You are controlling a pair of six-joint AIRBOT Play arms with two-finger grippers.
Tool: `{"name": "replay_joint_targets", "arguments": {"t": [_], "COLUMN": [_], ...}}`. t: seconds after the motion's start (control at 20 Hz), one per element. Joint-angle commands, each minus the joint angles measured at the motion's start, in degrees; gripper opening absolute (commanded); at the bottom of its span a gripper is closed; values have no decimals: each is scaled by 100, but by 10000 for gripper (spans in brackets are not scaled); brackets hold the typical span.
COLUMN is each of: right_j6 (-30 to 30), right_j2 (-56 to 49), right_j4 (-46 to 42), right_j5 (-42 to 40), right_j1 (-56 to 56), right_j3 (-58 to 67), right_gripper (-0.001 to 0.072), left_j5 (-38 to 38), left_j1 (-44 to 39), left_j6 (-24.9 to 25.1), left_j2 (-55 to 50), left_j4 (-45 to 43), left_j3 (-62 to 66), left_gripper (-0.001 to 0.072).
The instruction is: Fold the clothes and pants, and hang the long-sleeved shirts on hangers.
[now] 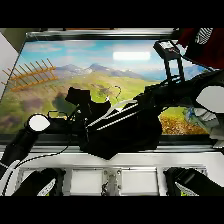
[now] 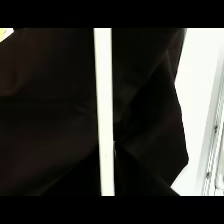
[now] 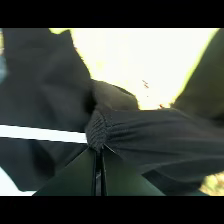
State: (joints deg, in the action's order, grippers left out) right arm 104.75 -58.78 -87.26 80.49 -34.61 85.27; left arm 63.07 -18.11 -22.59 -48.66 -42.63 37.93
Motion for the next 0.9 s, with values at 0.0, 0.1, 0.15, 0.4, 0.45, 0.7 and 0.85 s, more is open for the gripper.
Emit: {"name": "replay_joint_targets", "arguments": {"t": [0.0, 0.1, 0.15, 0.4, 0.45, 0.7, 0.85], "right_j6": [-20, -17, -15, -20, -22, -20, -20], "right_j2": [7, 4, -2, -210, -247, -323, -323], "right_j4": [188, 212, 212, 365, 444, 466, 466], "right_j5": [-417, -660, -728, -820, -859, -848, -850], "right_j1": [-378, -586, -693, -1060, -1108, -1202, -1202], "right_j3": [4, 4, 4, 4, 4, 4, 4], "right_gripper": [20, 20, 20, 20, 20, 21, 21], "left_j5": [-68, -68, -55, -66, -63, -20, -15], "left_j1": [-2, -2, -2, -2, -2, -2, -2], "left_j6": [70, 125, 125, 122, 122, 122, 122], "left_j2": [-125, -221, -247, -227, -229, -229, -229], "left_j4": [278, 372, 367, 367, 367, 365, 365], "left_j3": [2, 2, 2, 2, 2, 2, 2], "left_gripper": [10, 10, 10, 10, 10, 10, 11]}}
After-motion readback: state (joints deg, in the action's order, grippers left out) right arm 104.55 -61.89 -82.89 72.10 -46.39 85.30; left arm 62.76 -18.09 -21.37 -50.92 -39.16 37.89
